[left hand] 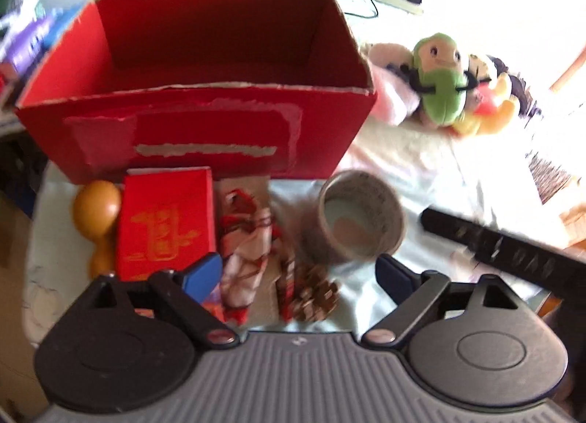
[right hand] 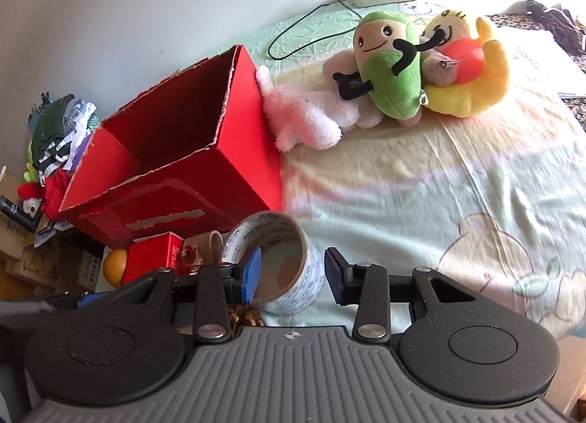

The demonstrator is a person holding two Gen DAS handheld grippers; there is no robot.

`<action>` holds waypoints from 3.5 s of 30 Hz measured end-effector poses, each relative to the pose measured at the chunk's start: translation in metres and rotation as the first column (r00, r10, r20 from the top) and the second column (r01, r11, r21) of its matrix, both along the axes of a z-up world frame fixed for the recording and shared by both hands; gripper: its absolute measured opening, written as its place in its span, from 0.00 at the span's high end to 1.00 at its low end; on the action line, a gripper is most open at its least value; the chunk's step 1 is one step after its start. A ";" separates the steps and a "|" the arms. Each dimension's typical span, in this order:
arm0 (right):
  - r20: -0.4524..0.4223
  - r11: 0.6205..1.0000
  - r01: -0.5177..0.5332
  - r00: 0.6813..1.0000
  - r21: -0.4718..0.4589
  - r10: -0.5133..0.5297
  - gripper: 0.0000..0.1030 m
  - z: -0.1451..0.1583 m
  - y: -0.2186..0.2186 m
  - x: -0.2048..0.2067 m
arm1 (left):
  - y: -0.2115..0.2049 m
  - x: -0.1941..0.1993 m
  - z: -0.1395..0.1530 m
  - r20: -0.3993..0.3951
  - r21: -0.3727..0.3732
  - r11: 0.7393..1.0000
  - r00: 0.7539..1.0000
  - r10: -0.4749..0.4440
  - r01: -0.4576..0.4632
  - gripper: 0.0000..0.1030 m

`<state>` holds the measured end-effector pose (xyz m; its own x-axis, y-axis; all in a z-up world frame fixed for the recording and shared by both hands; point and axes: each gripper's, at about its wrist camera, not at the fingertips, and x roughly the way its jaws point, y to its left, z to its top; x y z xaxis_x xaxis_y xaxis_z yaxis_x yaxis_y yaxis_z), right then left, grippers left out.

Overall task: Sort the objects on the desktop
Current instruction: 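Move the left gripper toward the roll of packing tape, then grasp the packing tape roll rim with the left gripper and lift, then carry the tape roll with the left gripper over the red box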

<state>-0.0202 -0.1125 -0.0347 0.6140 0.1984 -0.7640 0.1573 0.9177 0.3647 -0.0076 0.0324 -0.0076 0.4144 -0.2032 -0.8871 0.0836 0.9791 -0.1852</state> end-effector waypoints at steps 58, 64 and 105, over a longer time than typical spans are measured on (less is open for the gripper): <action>-0.042 0.986 -0.158 0.986 0.059 0.161 0.91 -0.016 -0.059 0.054 | -0.133 0.096 -0.031 -0.056 0.265 0.955 0.991 -0.123 0.133 0.79; 0.012 0.991 -0.126 0.992 0.040 0.126 0.91 0.003 -0.073 0.050 | -0.157 0.093 -0.011 -0.003 0.277 0.948 0.987 -0.163 0.158 0.79; 0.259 0.971 -0.213 0.937 -0.107 0.234 0.89 0.071 0.097 0.153 | 0.051 0.142 0.074 0.216 0.353 0.935 0.970 -0.109 0.026 0.81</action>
